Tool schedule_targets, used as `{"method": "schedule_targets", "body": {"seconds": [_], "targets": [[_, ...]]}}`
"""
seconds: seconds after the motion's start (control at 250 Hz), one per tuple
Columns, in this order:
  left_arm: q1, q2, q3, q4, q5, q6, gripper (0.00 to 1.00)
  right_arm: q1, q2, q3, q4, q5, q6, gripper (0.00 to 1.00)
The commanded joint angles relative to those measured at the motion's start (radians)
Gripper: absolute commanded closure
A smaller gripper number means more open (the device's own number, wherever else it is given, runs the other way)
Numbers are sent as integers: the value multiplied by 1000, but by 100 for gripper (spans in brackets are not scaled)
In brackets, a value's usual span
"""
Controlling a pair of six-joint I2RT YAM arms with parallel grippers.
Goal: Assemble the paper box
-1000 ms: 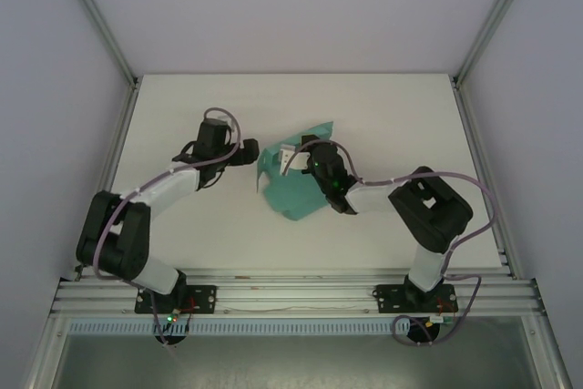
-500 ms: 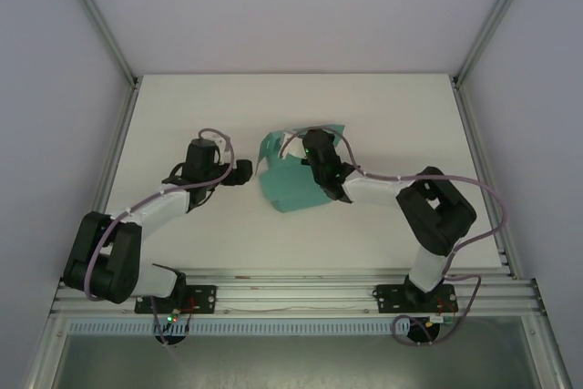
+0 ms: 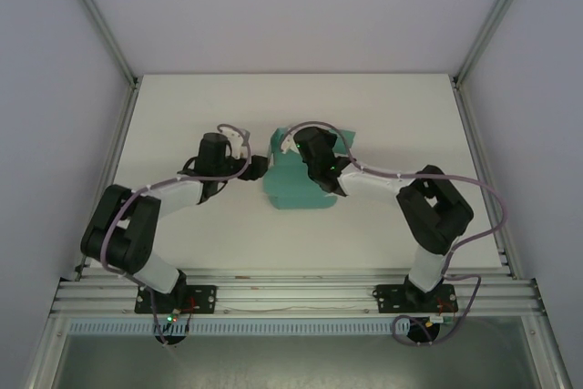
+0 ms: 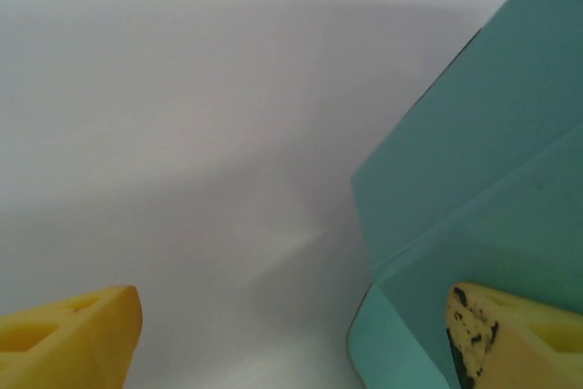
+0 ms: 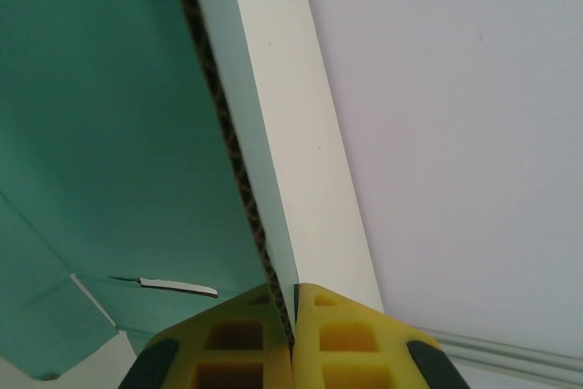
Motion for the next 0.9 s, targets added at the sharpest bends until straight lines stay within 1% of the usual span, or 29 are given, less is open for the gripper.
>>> {"method": "schedule_targets", "body": {"seconds": [0.0,0.184,0.292,0.448,0.544,0.7,0.807,0.895], "targets": [[-25,55,59,66,43,28,16,17,26,23,-63,65,51,100],[-44,112,71,127,40,23,16,24,48,33,-83,152,57,100],[-55,140,72,160,35,32,17,28,45,31,-117,158,79,100],[-77,159,71,207,60,25,17,30,45,44,-160,171,123,100],[-79,161,52,264,99,2,17,30,49,41,-167,165,121,100],[-79,168,51,303,138,-2,17,30,66,60,-175,175,131,100],[-80,191,85,265,171,12,17,30,64,70,-196,152,150,100],[-85,221,108,251,180,24,17,30,45,73,-225,98,179,100]]}}
